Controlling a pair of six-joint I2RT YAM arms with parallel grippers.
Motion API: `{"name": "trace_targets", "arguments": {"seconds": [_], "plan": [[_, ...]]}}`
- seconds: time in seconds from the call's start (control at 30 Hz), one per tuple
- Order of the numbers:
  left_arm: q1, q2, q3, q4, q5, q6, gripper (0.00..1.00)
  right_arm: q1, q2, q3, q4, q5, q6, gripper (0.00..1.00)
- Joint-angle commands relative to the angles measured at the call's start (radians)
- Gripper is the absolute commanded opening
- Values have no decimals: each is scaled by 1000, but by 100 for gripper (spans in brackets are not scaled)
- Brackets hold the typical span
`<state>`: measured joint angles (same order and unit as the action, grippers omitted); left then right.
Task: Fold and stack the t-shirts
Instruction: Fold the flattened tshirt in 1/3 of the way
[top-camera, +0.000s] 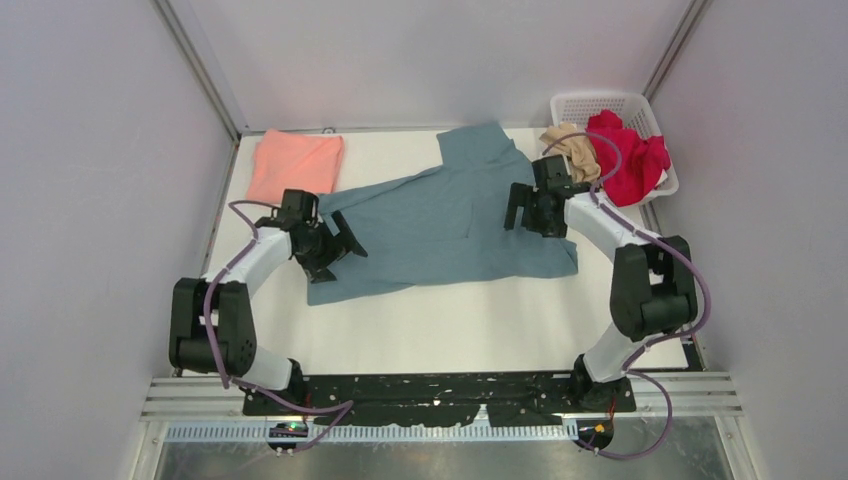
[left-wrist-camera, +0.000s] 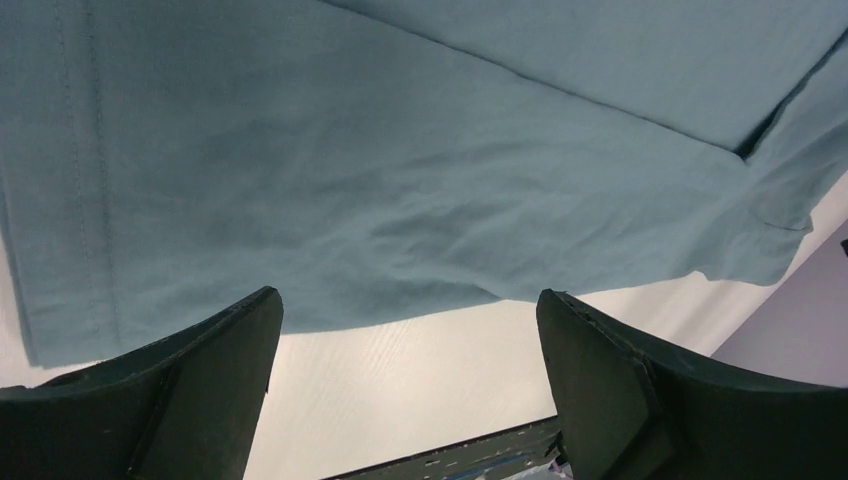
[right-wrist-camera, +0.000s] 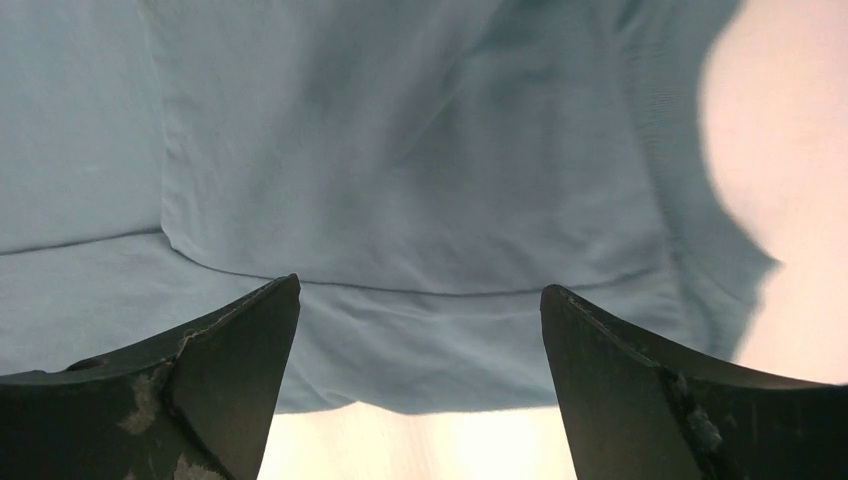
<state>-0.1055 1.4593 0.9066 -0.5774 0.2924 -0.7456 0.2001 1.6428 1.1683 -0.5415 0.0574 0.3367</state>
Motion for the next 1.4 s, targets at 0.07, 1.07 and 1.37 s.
{"name": "trace_targets", "arguments": {"seconds": [0.07,1.07,1.37], "plan": [[5,82,-7,108,43,43,100,-4,85,-47,187,-189,38,95],[7,-456,-432,-222,-138,30,100,10,-604,-625,-307,-202,202,95],[7,-480,-261,-263,-160,58,100,18,-688,-479,-283,-98,181,95]]}}
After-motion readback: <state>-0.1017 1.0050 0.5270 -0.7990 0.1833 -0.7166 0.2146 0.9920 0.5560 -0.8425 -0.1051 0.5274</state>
